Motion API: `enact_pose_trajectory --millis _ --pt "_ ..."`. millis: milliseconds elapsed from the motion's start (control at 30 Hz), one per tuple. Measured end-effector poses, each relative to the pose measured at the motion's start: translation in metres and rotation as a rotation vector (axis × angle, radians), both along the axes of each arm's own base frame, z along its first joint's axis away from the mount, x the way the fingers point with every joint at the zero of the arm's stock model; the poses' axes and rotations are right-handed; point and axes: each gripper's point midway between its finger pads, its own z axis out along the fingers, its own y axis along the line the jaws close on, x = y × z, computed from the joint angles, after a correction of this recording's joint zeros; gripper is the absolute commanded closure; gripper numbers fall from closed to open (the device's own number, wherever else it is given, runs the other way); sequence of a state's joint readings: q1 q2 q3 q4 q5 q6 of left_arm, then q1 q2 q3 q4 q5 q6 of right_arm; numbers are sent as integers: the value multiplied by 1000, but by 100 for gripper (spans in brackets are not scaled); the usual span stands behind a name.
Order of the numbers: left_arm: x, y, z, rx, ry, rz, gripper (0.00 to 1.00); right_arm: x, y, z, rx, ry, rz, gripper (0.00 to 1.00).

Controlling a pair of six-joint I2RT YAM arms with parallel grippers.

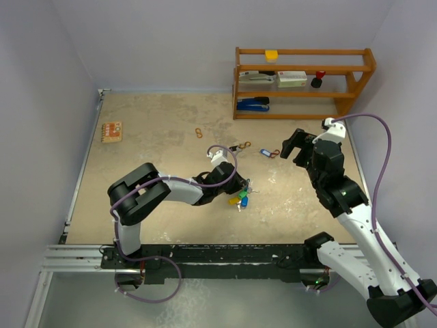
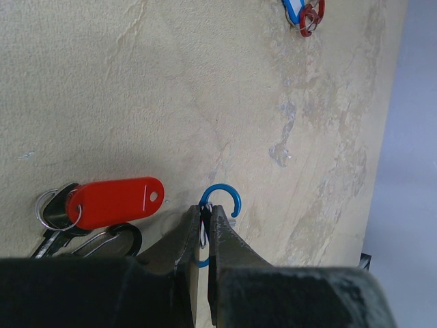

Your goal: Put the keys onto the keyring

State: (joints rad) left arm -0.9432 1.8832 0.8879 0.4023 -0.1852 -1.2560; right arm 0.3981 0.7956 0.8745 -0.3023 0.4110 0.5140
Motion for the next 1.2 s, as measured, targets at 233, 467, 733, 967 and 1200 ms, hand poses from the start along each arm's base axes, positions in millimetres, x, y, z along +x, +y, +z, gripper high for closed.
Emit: enact_pose_trajectory --millis 233,467,733,967,1200 --pt "0 0 0 0 1 0 100 0 0 0 0 0 0 0" --pt "2 1 -1 -1 3 3 100 0 0 0 0 0 0 0" --pt "3 2 -2 0 6 3 100 0 0 0 0 0 0 0" --pt "3 3 -6 5 13 2 100 0 0 -1 -1 2 0 0" --pt "3 3 -7 4 16 -1 100 0 0 -1 -1 2 0 0"
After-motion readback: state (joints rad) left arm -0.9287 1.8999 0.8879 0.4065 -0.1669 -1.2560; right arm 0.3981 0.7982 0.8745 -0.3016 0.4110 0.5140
